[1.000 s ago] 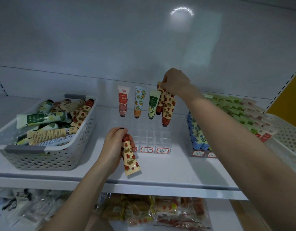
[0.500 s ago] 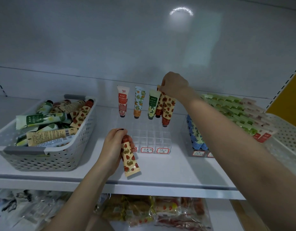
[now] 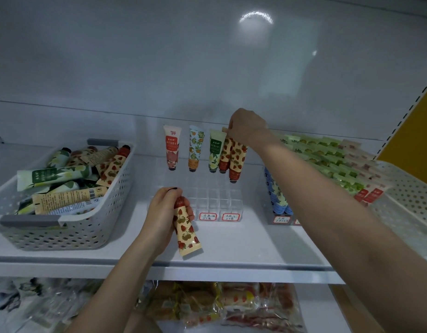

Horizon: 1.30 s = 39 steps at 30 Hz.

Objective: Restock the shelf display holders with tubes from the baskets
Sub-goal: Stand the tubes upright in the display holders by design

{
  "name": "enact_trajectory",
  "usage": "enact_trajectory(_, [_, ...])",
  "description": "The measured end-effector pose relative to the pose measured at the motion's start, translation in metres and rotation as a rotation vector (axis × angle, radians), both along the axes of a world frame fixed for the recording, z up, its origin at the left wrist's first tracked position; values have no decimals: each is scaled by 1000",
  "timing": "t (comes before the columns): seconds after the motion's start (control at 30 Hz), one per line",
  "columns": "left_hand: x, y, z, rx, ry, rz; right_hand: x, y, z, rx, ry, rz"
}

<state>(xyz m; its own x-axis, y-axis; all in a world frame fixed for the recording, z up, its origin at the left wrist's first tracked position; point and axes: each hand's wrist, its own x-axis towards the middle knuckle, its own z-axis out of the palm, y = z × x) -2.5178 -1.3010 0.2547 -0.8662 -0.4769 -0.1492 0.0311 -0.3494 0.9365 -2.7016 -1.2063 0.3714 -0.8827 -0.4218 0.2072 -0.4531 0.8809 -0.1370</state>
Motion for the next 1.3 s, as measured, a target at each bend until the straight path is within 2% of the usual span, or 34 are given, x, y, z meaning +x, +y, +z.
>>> enact_trajectory(0.27, [-4,4,4,1,20,-10,7,-4,-3,7,19,-12])
enact_trajectory(0.47, [-1,4,12,124,44,-12,7,1,-4,-22,-8,2])
enact_trajectory(0.53, [1,3,14,79,54,-10,7,4,-1,-60,-38,33])
enact_trajectory(0.63, [4,-1,18,15,73,8,12,13,8,-219,-4,62])
enact_trajectory(0.7, [6,-5,21,5,106,13,22,21,13,-419,108,97])
enact_trajectory(0.77, [9,-9,25,1,135,26,41,27,10,-608,126,152])
enact_trajectory(0.87, [11,-11,30,166,202,81,72,38,-9,-655,-83,204])
enact_trajectory(1.0, [14,-6,35,327,254,168,105,53,-37,-556,-464,249])
enact_trajectory(1.1, [14,1,34,338,266,209,112,55,-54,-770,-723,207])
enact_trajectory(1.17, [13,3,28,284,262,191,113,54,-61,-929,-747,156])
enact_trajectory(1.2, [13,4,23,177,240,178,114,54,-61,-1008,-742,143])
enact_trajectory(1.23, [13,4,15,-29,193,170,113,55,-58,-1071,-711,135])
enact_trajectory(1.3, [17,2,-5,-560,98,161,107,60,-47,-1109,-550,138])
